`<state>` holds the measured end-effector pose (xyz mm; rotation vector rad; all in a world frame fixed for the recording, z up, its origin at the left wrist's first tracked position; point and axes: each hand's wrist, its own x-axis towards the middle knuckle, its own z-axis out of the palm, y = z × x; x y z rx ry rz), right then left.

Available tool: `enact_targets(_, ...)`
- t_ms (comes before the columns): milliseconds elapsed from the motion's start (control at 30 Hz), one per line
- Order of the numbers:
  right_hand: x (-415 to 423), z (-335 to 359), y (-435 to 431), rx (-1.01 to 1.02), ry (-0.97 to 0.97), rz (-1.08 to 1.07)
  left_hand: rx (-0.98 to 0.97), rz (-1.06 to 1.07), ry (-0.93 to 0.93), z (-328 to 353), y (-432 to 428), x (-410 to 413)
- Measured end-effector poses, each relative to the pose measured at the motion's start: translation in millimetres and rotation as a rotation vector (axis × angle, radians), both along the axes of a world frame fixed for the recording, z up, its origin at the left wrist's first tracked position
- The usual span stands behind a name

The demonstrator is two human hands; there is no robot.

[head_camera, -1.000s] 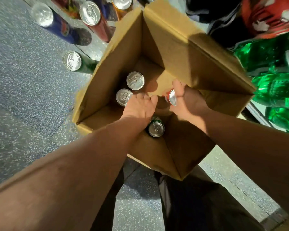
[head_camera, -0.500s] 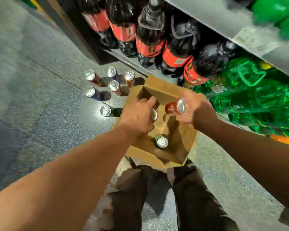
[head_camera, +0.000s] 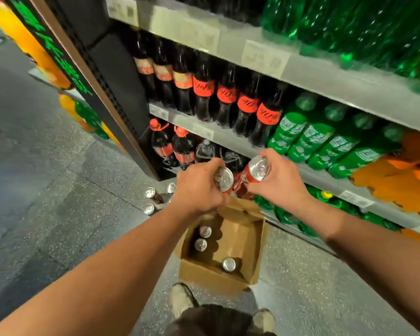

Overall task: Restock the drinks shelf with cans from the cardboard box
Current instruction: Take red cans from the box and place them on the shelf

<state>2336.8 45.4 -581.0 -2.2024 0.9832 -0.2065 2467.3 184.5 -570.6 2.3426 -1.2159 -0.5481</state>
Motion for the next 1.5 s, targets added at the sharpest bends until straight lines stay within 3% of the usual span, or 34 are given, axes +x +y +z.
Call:
enact_targets(133, -1, 65, -6, -0.028, -0.141, 0.007, -0.150, 0.120, 0.115, 70, -5, -2)
enact_targets(300, 5, 140, -13, -0.029, -0.247, -0.040, -0.247, 0.156, 0.053, 150, -13, -4)
enact_targets(500, 11, 234, -18, -0.051, -0.367, -0.122, -0.438, 0.296, 0.113, 234, -14, -7)
enact_targets(667, 7, 308, -16, -0.003, -0.592, -0.144, -0.599, 0.380, 0.138, 300, -18, -8)
enact_targets(900, -6, 398, -9, 0.175, -0.882, -0.075, -0.877, 0.234, 0.407, 382, -20, -19)
enact_targets(1133, -15, 469, -6, 0.292, -1.015, -0.053, -1.029, 0.152, 0.515, 449, -37, -29)
enact_targets(1500, -28, 535, -4, 0.191, -1.110, -0.167, -1.159, -0.074, 0.565, 523, -61, -33)
